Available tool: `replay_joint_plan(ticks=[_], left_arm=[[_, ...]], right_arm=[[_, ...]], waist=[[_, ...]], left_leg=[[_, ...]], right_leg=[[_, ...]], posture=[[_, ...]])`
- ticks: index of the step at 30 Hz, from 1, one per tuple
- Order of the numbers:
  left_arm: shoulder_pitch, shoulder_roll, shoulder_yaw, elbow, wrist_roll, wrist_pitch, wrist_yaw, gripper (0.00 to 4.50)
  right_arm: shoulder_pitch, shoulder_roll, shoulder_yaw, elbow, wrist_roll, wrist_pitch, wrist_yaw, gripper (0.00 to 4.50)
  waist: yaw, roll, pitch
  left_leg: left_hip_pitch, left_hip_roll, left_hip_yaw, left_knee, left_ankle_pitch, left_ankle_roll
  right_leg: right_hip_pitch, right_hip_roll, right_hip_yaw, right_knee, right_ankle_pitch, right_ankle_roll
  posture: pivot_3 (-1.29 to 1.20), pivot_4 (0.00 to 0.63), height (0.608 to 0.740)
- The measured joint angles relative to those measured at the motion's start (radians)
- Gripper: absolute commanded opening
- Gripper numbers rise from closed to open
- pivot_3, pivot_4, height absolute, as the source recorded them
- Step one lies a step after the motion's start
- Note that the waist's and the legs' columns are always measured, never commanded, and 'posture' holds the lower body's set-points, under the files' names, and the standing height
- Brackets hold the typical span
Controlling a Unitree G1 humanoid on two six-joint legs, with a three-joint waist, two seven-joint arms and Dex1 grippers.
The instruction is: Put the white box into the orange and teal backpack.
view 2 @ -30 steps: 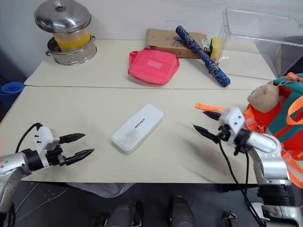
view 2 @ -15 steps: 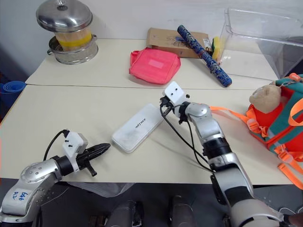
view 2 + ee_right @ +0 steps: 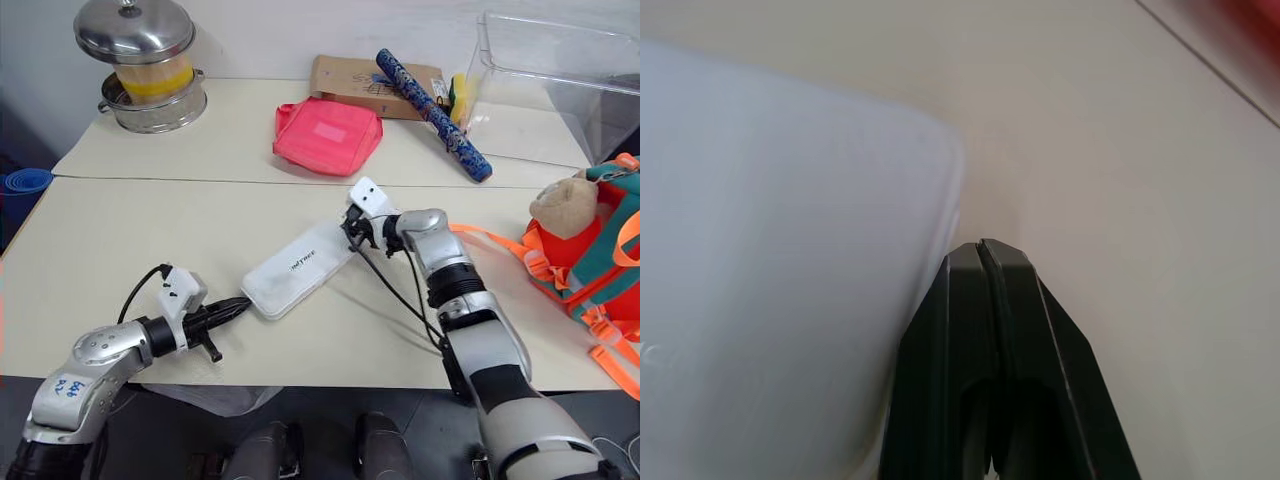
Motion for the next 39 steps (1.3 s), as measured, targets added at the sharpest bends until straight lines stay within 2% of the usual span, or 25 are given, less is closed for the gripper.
replay_joint_plan(ticks=[6, 10, 13, 19, 23, 25, 29, 34, 35, 37, 39], left_arm=[[-0.03, -0.029, 0.008, 0.032, 0.026, -0.011, 0.022, 0.02], [-0.089, -0.049, -0.042, 0.052, 0.051, -0.011, 0.016, 0.02], [-0.136, -0.057, -0.072, 0.076, 0.063, -0.01, 0.0, 0.02], [-0.206, -0.057, -0.112, 0.118, 0.073, -0.01, -0.045, 0.02], [-0.218, -0.045, -0.137, 0.122, 0.056, 0.035, -0.098, 0.81], [-0.222, -0.012, -0.132, 0.134, 0.007, 0.117, -0.142, 1.46], [-0.319, 0.081, -0.038, 0.206, -0.191, 0.498, -0.209, 2.71], [-0.505, 0.133, 0.019, 0.393, -0.34, 0.861, -0.266, 4.27], [-0.563, 0.14, 0.008, 0.457, -0.366, 0.94, -0.282, 4.47], [-0.629, 0.15, -0.033, 0.55, -0.398, 1.015, -0.302, 4.47], [-0.692, 0.1, -0.051, 0.688, -0.388, 1.053, -0.273, 4.47]], right_arm=[[0.195, -0.104, -0.006, -0.34, 0.039, 0.179, 0.097, 0.0], [0.405, -0.24, -0.034, -0.681, 0.064, 0.324, 0.113, 0.0], [0.514, -0.284, -0.08, -0.839, 0.092, 0.428, 0.098, 0.0], [0.652, -0.326, -0.159, -1.027, 0.148, 0.572, 0.047, 0.0], [0.742, -0.393, -0.183, -1.083, 0.161, 0.549, 0.034, 0.0], [0.783, -0.411, -0.197, -1.1, 0.165, 0.512, 0.029, 0.0], [0.833, -0.431, -0.214, -1.112, 0.181, 0.467, 0.016, 0.0], [0.864, -0.475, -0.226, -1.109, 0.182, 0.412, 0.013, 0.0], [0.867, -0.481, -0.228, -1.102, 0.181, 0.398, 0.013, 0.0], [0.865, -0.483, -0.228, -1.096, 0.182, 0.376, 0.019, 0.0], [0.857, -0.505, -0.213, -1.061, 0.176, 0.324, 0.034, 0.0]], waist=[[0.003, 0.0, 0.0], [0.019, 0.0, 0.0], [0.027, -0.001, -0.001], [0.029, -0.001, -0.001], [0.032, -0.002, -0.001], [0.031, -0.003, -0.001], [0.03, -0.005, -0.001], [0.033, -0.006, 0.0], [0.033, -0.006, 0.0], [0.032, -0.006, 0.0], [0.032, -0.006, 0.0]], left_leg=[[0.0, 0.0, 0.0, 0.0, 0.0, 0.0], [0.0, -0.001, -0.001, 0.0, 0.0, 0.0], [0.0, -0.002, 0.0, 0.001, 0.0, 0.0], [0.001, -0.001, 0.0, 0.0, 0.0, 0.0], [0.001, -0.002, 0.0, 0.001, 0.0, 0.0], [0.001, -0.002, 0.0, 0.001, 0.0, 0.0], [0.001, -0.001, -0.001, 0.002, 0.001, -0.001], [0.0, -0.002, -0.002, 0.004, 0.001, -0.001], [0.0, -0.002, -0.002, 0.005, 0.001, -0.001], [-0.001, -0.002, -0.001, 0.006, 0.001, -0.001], [-0.001, -0.002, -0.001, 0.008, 0.001, 0.0]], right_leg=[[0.0, 0.0, 0.0, -0.001, 0.0, 0.0], [0.0, 0.0, -0.001, -0.003, 0.0, 0.0], [0.0, -0.001, 0.0, -0.003, 0.0, 0.001], [0.0, 0.0, 0.0, -0.003, 0.0, 0.001], [0.0, 0.0, 0.0, -0.003, 0.0, 0.001], [0.0, 0.0, 0.0, -0.003, 0.0, 0.001], [0.001, 0.001, 0.0, -0.002, 0.0, 0.001], [0.001, 0.002, -0.001, -0.002, 0.0, 0.001], [0.001, 0.002, 0.0, -0.001, 0.0, 0.002], [0.001, 0.002, 0.0, -0.001, 0.0, 0.002], [0.001, 0.003, 0.001, 0.0, -0.001, 0.003]], posture=[[0.0, 0.15, 0.74], [0.0, 0.15, 0.74], [0.0, 0.15, 0.74], [0.0, 0.15, 0.74], [0.0, 0.15, 0.74], [0.0, 0.15, 0.74], [0.0, 0.15, 0.74], [0.0, 0.15, 0.74], [0.0, 0.15, 0.74], [0.0, 0.15, 0.74], [0.0, 0.15, 0.74]])
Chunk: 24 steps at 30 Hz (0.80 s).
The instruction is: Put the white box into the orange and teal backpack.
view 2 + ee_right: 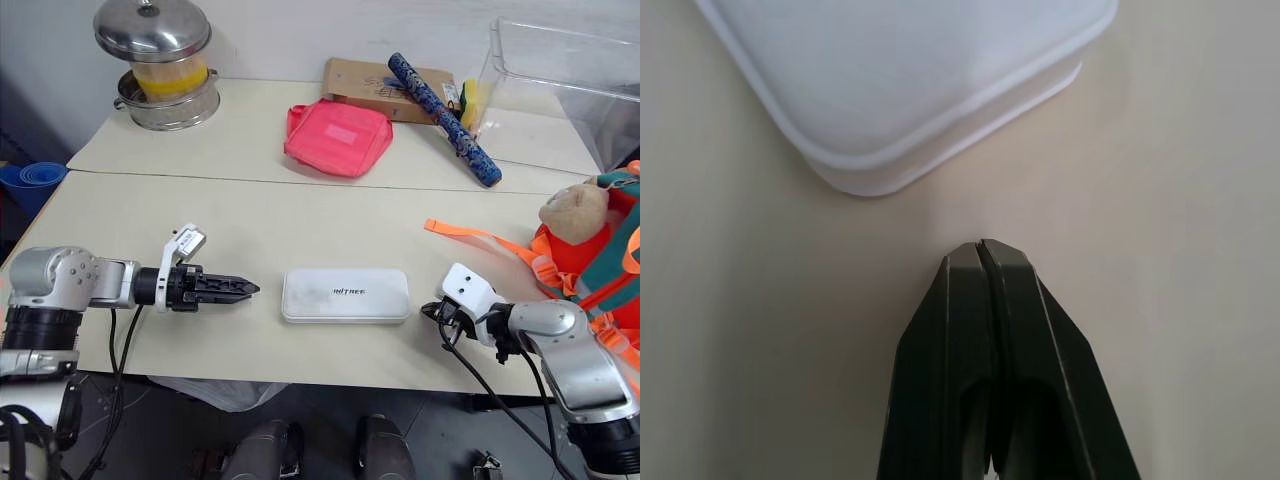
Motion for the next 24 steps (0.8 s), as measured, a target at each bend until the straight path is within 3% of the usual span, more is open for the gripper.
replay_joint_plan(ticks=[7, 20, 24], left_arm=[[-0.099, -0.102, -0.055, 0.163, -0.001, 0.008, 0.054, 4.47], [-0.157, -0.305, 0.106, 0.286, 0.021, 0.016, 0.215, 4.47], [-0.159, -0.342, 0.107, 0.299, 0.003, 0.013, 0.244, 3.56]], right_arm=[[-0.091, 0.004, 0.08, 0.108, -0.039, -0.134, 0.014, 0.0], [-0.173, 0.081, 0.156, 0.142, -0.082, -0.157, -0.016, 0.0], [-0.163, 0.082, 0.152, 0.137, -0.081, -0.166, -0.025, 0.0]], waist=[[-0.001, -0.002, 0.0], [0.004, -0.002, 0.0], [0.003, -0.002, 0.0]], left_leg=[[0.0, 0.001, 0.0, 0.003, 0.0, 0.0], [0.001, -0.001, 0.0, 0.006, 0.0, 0.0], [0.001, -0.001, 0.0, 0.006, 0.0, 0.0]], right_leg=[[0.0, 0.0, 0.001, 0.002, 0.0, 0.0], [0.001, -0.003, 0.001, 0.007, 0.0, 0.0], [0.001, -0.003, 0.001, 0.007, 0.0, 0.0]], posture=[[0.0, 0.15, 0.74], [0.0, 0.15, 0.74], [0.0, 0.15, 0.74]])
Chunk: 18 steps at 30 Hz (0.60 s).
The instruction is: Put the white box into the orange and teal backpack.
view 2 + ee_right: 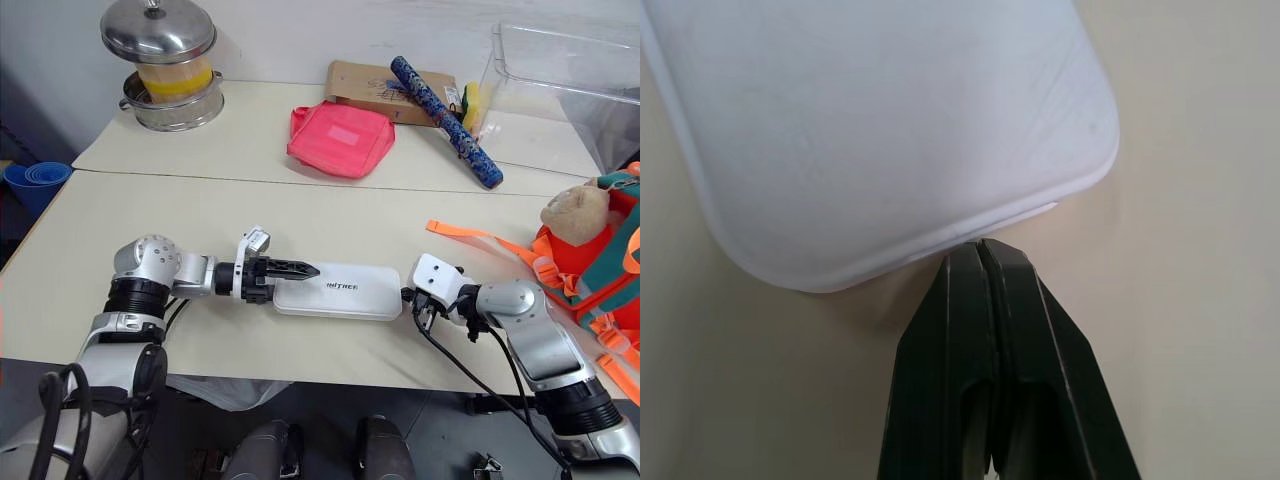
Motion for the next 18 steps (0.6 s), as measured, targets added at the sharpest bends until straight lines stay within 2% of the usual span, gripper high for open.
replay_joint_plan(ticks=[4, 7, 8, 11, 15, 18], left_arm=[[0.004, -0.016, 0.007, -0.008, -0.029, 0.001, 0.021, 2.28], [0.029, -0.029, 0.033, -0.058, -0.045, 0.002, 0.036, 1.31], [0.044, -0.032, 0.043, -0.081, -0.047, 0.002, 0.037, 1.19], [0.138, -0.008, -0.006, -0.25, -0.049, -0.07, -0.015, 1.19], [0.274, 0.094, -0.16, -0.485, 0.001, -0.353, -0.233, 1.19], [0.331, 0.13, -0.245, -0.562, 0.102, -0.671, -0.415, 1.19]], right_arm=[[0.07, 0.005, -0.052, -0.026, 0.035, -0.016, -0.015, 0.0], [0.181, 0.033, -0.147, -0.087, 0.121, 0.032, -0.028, 0.57], [0.222, 0.035, -0.175, -0.111, 0.143, 0.044, -0.033, 0.89], [0.409, 0.061, -0.319, -0.217, 0.202, 0.04, -0.057, 1.94], [0.677, 0.191, -0.542, -0.371, 0.285, 0.003, -0.115, 3.32], [0.833, 0.311, -0.695, -0.447, 0.333, -0.051, -0.169, 4.34]], waist=[[0.002, 0.0, 0.0], [0.004, 0.0, 0.0], [0.003, 0.0, 0.0], [0.004, 0.0, 0.0], [0.003, 0.0, 0.0], [0.003, 0.001, 0.0]], left_leg=[[0.0, 0.0, 0.0, 0.0, 0.0, 0.0], [-0.001, 0.0, 0.0, -0.001, 0.0, 0.0], [-0.001, 0.0, 0.0, -0.001, 0.0, 0.0], [-0.001, 0.001, 0.0, -0.002, -0.001, -0.001], [0.0, 0.002, 0.001, -0.003, 0.0, -0.004], [0.001, 0.002, 0.002, -0.003, -0.001, -0.005]], right_leg=[[0.0, 0.0, 0.0, 0.0, 0.0, 0.0], [-0.001, 0.0, 0.0, 0.0, 0.0, 0.0], [-0.001, 0.0, 0.0, 0.0, 0.0, 0.0], [-0.001, 0.001, 0.0, -0.001, 0.0, 0.0], [-0.001, 0.003, 0.002, -0.002, 0.0, 0.0], [0.0, 0.003, 0.003, -0.003, 0.0, -0.001]], posture=[[0.0, 0.15, 0.74], [0.0, 0.15, 0.74], [0.0, 0.15, 0.74], [0.0, 0.15, 0.74], [0.0, 0.15, 0.74], [0.0, 0.15, 0.74]])
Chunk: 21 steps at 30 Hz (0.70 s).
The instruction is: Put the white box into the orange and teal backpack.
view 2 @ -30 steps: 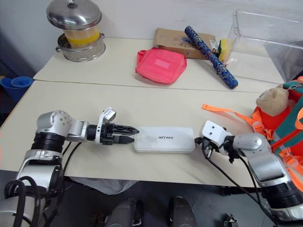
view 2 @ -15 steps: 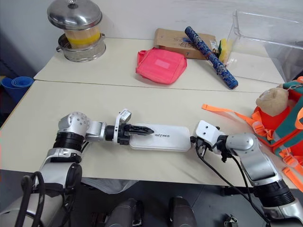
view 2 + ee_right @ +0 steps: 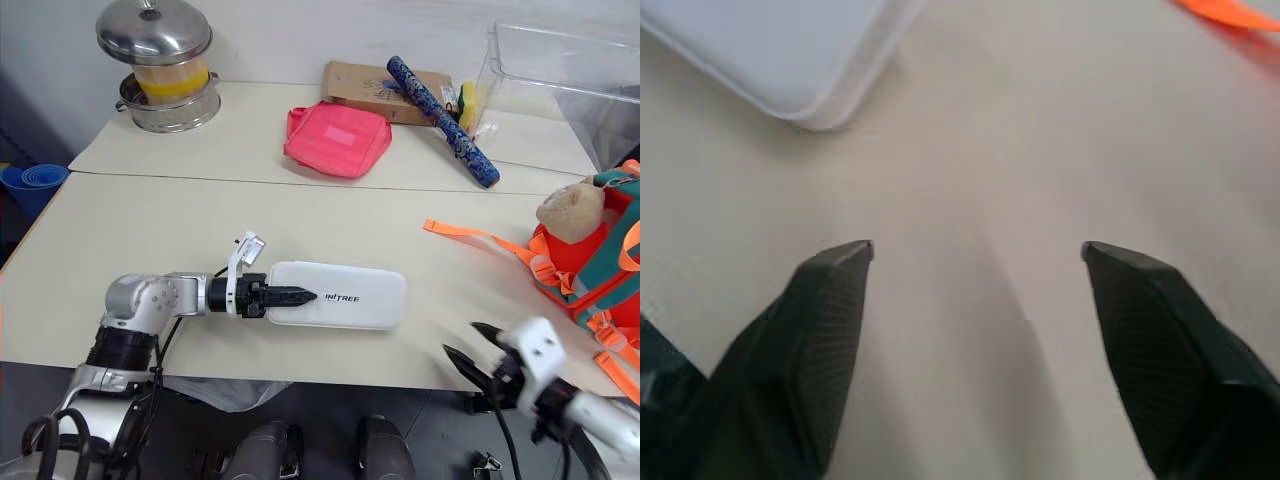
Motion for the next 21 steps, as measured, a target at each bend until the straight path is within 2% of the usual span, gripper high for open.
replay_joint_plan(ticks=[2, 5, 9, 12, 15, 18, 21], left_arm=[[0.03, 0.002, -0.038, -0.012, 0.048, -0.188, -0.113, 1.19], [0.051, -0.003, -0.054, 0.005, 0.085, -0.338, -0.205, 1.19], [0.053, -0.008, -0.077, 0.008, 0.118, -0.438, -0.274, 1.19], [0.055, -0.005, -0.088, 0.014, 0.134, -0.456, -0.297, 1.19], [0.056, -0.007, -0.088, 0.028, 0.14, -0.466, -0.304, 1.19], [0.058, -0.014, -0.086, 0.04, 0.148, -0.477, -0.301, 1.19], [0.063, -0.02, -0.074, 0.038, 0.148, -0.476, -0.283, 1.19]], right_arm=[[0.082, 0.087, -0.092, -0.034, 0.026, -0.054, -0.034, 4.47], [0.178, 0.184, -0.193, -0.048, 0.047, -0.122, -0.082, 4.47], [0.276, 0.209, -0.306, -0.034, 0.107, -0.185, -0.082, 4.47], [0.326, 0.148, -0.414, 0.03, 0.187, -0.19, -0.043, 4.47], [0.302, 0.045, -0.458, 0.092, 0.235, -0.179, -0.008, 4.47], [0.106, -0.116, -0.422, 0.21, 0.232, -0.167, -0.021, 4.47], [-0.103, -0.236, -0.321, 0.337, 0.213, -0.133, -0.036, 4.47]], waist=[[0.0, 0.002, -0.001], [-0.002, 0.002, -0.001], [-0.005, 0.004, -0.002], [-0.007, 0.004, -0.002], [-0.01, 0.004, -0.002], [-0.019, 0.004, -0.002], [-0.013, 0.005, -0.003]], left_leg=[[0.001, 0.0, 0.0, -0.003, -0.001, 0.0], [0.001, 0.0, 0.0, -0.006, 0.0, 0.002], [0.001, 0.0, 0.0, -0.009, 0.0, 0.004], [0.002, 0.0, 0.0, -0.009, -0.003, 0.01], [0.002, 0.0, 0.0, -0.009, -0.003, 0.011], [0.003, -0.001, 0.0, -0.007, -0.003, 0.012], [0.004, -0.001, -0.001, -0.008, -0.002, 0.011]], right_leg=[[0.0, 0.0, 0.0, -0.002, 0.0, 0.0], [0.0, -0.001, 0.0, -0.004, 0.0, 0.0], [0.0, -0.001, 0.001, -0.006, 0.0, 0.0], [0.0, -0.001, 0.001, -0.007, 0.0, 0.0], [0.001, -0.001, 0.001, -0.006, 0.0, 0.0], [0.003, -0.002, 0.001, -0.006, 0.0, 0.0], [0.003, -0.001, 0.0, -0.005, 0.0, 0.0]], posture=[[0.0, 0.15, 0.74], [0.0, 0.15, 0.74], [0.0, 0.15, 0.74], [0.0, 0.15, 0.74], [0.0, 0.15, 0.74], [0.0, 0.15, 0.74], [0.0, 0.15, 0.74]])
